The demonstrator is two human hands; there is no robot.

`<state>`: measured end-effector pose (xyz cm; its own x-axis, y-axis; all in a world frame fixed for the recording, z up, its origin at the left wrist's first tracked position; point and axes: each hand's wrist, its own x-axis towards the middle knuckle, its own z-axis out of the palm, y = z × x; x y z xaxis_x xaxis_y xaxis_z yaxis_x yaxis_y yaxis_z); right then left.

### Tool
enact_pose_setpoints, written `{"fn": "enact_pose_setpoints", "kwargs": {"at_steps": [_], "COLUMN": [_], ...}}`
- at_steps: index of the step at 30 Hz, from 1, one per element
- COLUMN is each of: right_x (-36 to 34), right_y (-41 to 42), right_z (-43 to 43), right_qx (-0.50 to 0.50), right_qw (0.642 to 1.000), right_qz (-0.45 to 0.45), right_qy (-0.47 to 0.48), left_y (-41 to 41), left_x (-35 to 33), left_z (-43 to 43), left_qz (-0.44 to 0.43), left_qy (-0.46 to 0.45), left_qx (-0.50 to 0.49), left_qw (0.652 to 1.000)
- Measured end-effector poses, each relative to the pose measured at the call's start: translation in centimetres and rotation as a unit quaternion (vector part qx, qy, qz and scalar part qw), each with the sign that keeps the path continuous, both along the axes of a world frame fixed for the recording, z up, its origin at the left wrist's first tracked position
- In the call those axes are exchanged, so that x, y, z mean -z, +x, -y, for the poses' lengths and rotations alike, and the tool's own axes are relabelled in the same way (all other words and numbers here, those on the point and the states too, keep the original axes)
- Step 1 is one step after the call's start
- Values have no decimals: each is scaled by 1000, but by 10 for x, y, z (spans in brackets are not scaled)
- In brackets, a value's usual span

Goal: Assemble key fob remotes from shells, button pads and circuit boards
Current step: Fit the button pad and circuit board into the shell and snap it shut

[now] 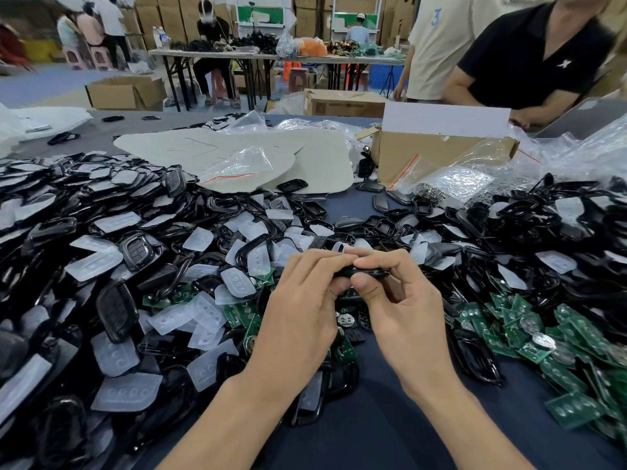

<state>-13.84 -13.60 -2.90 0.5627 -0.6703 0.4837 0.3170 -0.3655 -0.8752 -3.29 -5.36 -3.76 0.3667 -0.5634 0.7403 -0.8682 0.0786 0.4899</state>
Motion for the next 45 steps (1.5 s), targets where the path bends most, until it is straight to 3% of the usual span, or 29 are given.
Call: {"fn": "enact_pose_setpoints", "kwargs": {"at_steps": [11, 14, 16, 22, 24, 27, 32, 35, 45], "right_x": [2, 0, -1, 4, 4, 6, 8, 10, 19], "right_y": [4, 4, 3, 2, 2, 0, -4, -2, 3], "right_z": [0, 4, 6, 12, 13, 17, 21, 20, 18], "right_qx": [9, -11, -38, -44, -30, 0, 93, 89, 76], "right_qw": [999, 999, 999, 996, 998, 1000, 980, 967, 963], "right_qz": [-1, 1, -3, -66, -47, -30, -107, -125, -117], "right_qy": [34, 41, 34, -29, -18, -7, -141, -204, -230], "left_y": [1, 0, 3, 10, 9, 6, 7, 12, 18], "left_x": [-1, -10, -15, -22, -21, -16, -14, -13, -12], "left_z": [-2, -2, -2, -3, -6, -11, -11, -12, -12], "left_qz": [15, -144, -287, -470, -400, -203, -18, 6, 46], "left_qy": [9, 4, -1, 21, 41, 95, 184, 195, 217], "left_qx": [-6, 16, 52, 157, 150, 123, 85, 80, 56], "left_qw": [1000, 989, 956, 868, 903, 967, 979, 977, 973]}}
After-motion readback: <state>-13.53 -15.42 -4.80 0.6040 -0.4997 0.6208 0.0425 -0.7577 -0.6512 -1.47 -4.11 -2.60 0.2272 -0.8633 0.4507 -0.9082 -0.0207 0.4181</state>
